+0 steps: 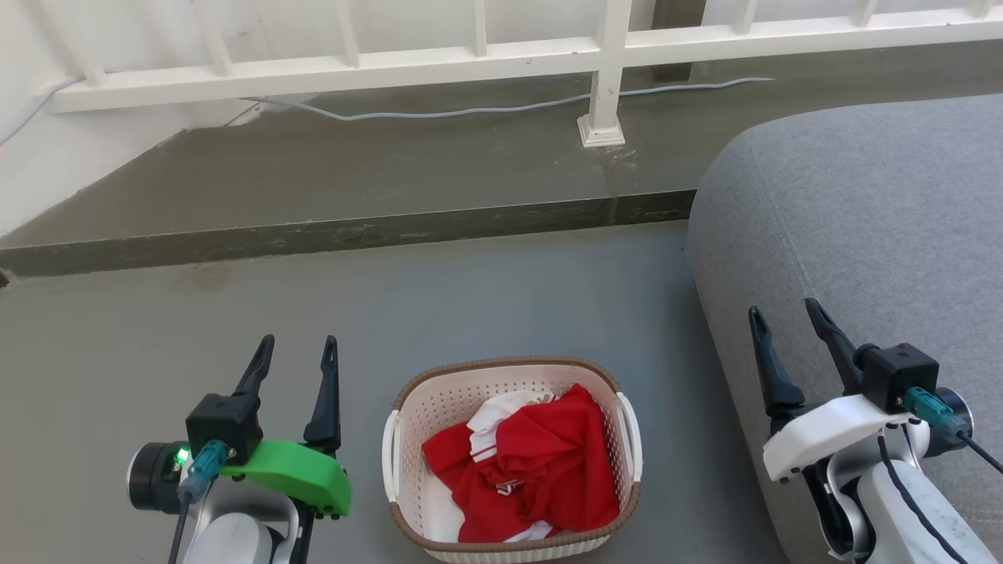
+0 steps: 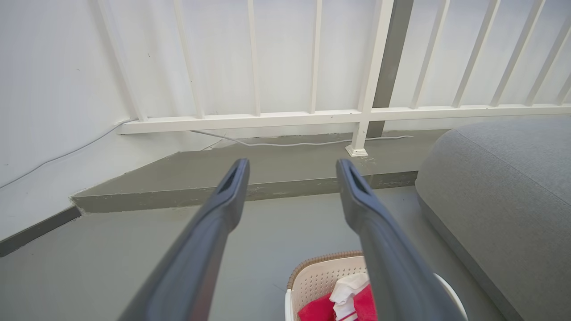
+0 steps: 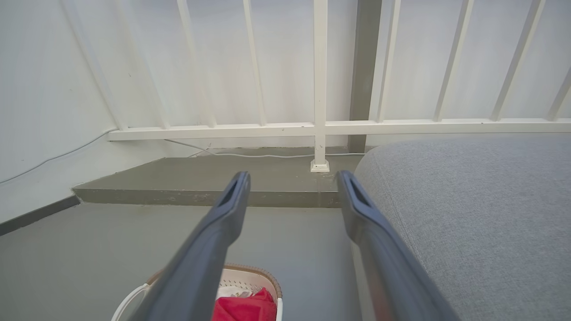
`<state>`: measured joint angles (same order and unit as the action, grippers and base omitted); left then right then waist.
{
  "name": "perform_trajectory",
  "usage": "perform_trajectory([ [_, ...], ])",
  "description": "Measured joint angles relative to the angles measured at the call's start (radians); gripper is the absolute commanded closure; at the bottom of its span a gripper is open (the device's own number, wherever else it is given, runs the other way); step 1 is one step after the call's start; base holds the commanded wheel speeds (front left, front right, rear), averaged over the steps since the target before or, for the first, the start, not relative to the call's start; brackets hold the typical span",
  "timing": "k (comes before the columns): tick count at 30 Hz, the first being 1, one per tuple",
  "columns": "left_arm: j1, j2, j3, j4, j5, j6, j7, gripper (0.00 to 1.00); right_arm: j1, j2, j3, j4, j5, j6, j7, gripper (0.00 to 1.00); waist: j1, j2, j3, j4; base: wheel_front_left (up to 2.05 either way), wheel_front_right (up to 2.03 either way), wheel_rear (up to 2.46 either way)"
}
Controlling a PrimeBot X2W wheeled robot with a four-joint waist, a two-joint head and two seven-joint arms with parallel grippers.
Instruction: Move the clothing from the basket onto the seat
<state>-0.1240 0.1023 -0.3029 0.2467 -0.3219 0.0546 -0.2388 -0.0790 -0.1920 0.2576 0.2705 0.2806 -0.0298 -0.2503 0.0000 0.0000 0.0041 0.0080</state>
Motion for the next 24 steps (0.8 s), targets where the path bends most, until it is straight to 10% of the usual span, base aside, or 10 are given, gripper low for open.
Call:
perform_trajectory([
  [24,-0.008,-0.015,-0.015,0.026,0.003,0.007,-0.001,0.00,-0.033,0.003,-0.009,0.008,-0.001,0.003,0.000,0.00,0.0000,0.0000,0.030,-0.009,0.00,0.00,0.00],
])
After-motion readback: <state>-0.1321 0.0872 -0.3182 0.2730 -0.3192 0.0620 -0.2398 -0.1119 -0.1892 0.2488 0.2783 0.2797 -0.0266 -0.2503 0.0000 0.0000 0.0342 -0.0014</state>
